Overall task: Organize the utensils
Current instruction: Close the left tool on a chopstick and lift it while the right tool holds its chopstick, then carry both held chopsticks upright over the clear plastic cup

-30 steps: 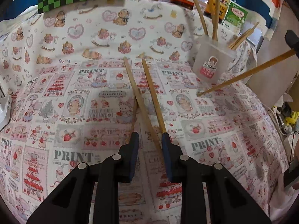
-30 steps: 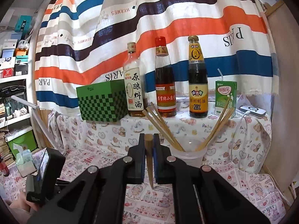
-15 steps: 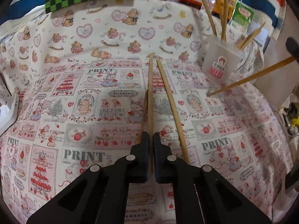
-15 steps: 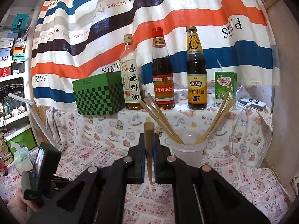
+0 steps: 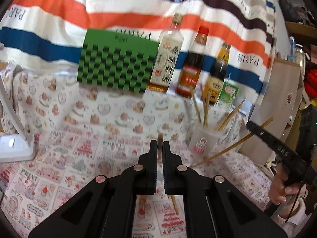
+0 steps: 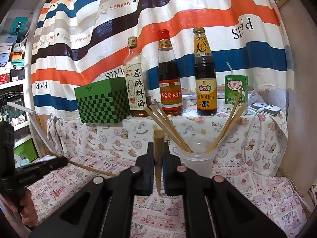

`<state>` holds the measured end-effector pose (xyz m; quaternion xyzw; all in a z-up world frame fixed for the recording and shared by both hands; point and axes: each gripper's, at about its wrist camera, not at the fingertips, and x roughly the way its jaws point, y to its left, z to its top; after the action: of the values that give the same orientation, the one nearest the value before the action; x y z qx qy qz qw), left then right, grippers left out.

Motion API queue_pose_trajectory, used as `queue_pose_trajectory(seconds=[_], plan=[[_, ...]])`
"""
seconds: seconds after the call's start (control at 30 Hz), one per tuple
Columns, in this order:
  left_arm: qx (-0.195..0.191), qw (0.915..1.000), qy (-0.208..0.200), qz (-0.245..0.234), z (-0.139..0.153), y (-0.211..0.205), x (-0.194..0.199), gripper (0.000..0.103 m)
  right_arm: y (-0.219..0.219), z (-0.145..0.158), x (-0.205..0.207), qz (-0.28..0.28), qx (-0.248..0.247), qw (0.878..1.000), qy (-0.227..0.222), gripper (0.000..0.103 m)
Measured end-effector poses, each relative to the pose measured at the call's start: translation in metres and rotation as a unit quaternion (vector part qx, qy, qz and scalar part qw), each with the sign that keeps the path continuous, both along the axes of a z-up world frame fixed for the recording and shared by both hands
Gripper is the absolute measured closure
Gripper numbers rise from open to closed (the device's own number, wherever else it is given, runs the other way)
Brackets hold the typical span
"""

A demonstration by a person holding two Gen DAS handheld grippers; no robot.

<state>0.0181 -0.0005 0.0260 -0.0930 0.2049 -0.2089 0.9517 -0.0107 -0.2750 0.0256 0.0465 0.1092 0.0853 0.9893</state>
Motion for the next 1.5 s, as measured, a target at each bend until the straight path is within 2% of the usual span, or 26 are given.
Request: queue_pose_trajectory(seconds=[0.13, 0.23, 0.67, 0.97, 1.13, 1.23, 1.33, 1.43, 1.5], plan=[[-0.021, 0.9994, -0.029, -0.006, 0.009, 0.005, -0.010, 0.099, 0.000, 0.000, 0.000, -0.001, -0.001, 1.000, -0.001, 0.097], [-0.022, 0.9989, -0.041, -0.001, 0.011, 0.006, -0.016, 0.099, 0.000, 0.000, 0.000, 0.000, 0.001, 1.000, 0.000, 0.097], [-0.009, 0.9989, -0.045, -0.002, 0.010, 0.000, -0.015, 0.099, 0.002, -0.001, -0.001, 0.002, -0.006, 1.000, -0.002, 0.097], [-0.023, 0.9991, -0.035, 0.002, 0.006, 0.001, -0.007, 0.099, 0.006, -0.004, 0.001, 0.006, -0.012, 1.000, 0.002, 0.097], [-0.013, 0.9993, -0.034, -0.005, 0.004, -0.005, -0.004, 0.099, 0.007, -0.005, 0.001, 0.008, -0.014, 1.000, 0.001, 0.097], [-0.013, 0.9994, -0.002, -0.032, -0.003, -0.011, 0.005, 0.098, 0.008, -0.005, 0.000, 0.009, -0.015, 1.000, 0.001, 0.097], [0.029, 0.9994, -0.001, -0.019, -0.010, -0.023, 0.006, 0.098, 0.009, -0.005, 0.000, 0.009, -0.016, 1.000, 0.001, 0.097], [0.022, 0.9995, -0.001, -0.023, -0.010, -0.023, 0.004, 0.098, 0.008, -0.004, 0.000, 0.009, -0.013, 1.000, 0.002, 0.097], [0.031, 0.9995, -0.005, -0.010, -0.010, -0.022, 0.004, 0.098, 0.007, -0.004, 0.000, 0.007, -0.007, 1.000, 0.005, 0.097]])
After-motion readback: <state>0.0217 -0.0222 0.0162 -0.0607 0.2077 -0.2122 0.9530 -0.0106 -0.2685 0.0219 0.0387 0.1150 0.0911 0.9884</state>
